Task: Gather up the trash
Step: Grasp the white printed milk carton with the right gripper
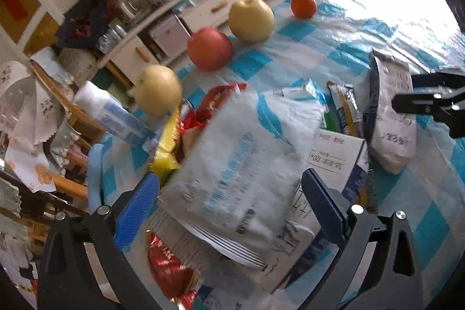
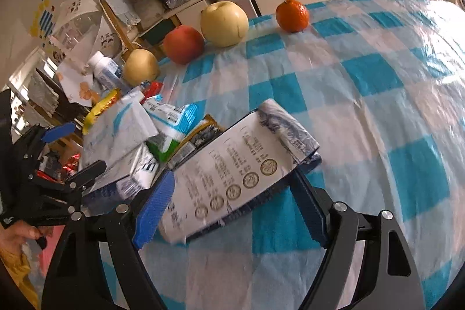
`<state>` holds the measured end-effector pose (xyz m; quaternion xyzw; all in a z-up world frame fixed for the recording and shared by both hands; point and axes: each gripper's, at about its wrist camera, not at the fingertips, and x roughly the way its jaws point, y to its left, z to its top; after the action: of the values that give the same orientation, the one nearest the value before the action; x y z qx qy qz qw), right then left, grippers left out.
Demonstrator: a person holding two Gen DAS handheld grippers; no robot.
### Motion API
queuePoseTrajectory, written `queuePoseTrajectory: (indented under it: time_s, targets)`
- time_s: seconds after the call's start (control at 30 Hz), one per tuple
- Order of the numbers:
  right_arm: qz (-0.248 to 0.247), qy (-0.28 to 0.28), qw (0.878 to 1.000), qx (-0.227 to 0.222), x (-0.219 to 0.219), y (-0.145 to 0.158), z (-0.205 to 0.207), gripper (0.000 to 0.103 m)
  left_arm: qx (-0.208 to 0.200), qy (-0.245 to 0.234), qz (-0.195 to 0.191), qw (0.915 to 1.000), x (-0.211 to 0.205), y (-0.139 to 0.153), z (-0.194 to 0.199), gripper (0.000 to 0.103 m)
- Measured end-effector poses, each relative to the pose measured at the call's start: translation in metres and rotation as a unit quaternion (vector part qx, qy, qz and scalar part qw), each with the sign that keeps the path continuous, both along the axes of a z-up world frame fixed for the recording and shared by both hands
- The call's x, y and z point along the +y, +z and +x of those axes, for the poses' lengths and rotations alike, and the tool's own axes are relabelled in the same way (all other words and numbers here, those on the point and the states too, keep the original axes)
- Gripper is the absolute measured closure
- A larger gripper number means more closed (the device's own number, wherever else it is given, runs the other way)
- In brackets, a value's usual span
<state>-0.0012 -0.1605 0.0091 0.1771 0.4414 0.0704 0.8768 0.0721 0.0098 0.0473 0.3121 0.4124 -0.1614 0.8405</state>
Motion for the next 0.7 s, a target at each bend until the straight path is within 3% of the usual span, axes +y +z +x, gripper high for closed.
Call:
queuePoseTrajectory:
  time_s: [0.1, 0.2, 0.4, 0.53, 0.6, 0.7]
  targets:
    - [-0.018, 0.007, 1.0, -0.006, 0.006, 0.001, 0.01, 0.014, 0.012, 0.004, -0.018, 0.9998, 0.003, -0.003, 0.007, 0.004]
    - [-0.049, 0.022, 0.999, -0.009, 0.015, 0.0, 0.02, 0.014, 0.036, 0.025, -0.055, 0.9975, 0.007, -0.004, 0.013, 0.004]
    - [-0.101, 0.072, 0.992, -0.01, 0.035, -0.003, 0.029, 0.014, 0.09, 0.026, -0.147, 0.9847, 0.003, -0.007, 0.004, 0.004]
    - [-0.105, 0.088, 0.991, -0.005, 0.032, -0.006, 0.029, 0.014, 0.098, -0.022, -0.135, 0.9857, -0.014, -0.006, -0.016, 0.004]
    - [-0.109, 0.083, 0.991, -0.003, 0.028, -0.007, 0.029, 0.014, 0.067, -0.05, -0.102, 0.9913, -0.023, -0.002, -0.025, 0.004]
    - [-0.106, 0.074, 0.992, -0.003, 0.024, -0.004, 0.027, 0.014, 0.033, -0.047, -0.077, 0.9954, -0.024, 0.008, -0.021, 0.004]
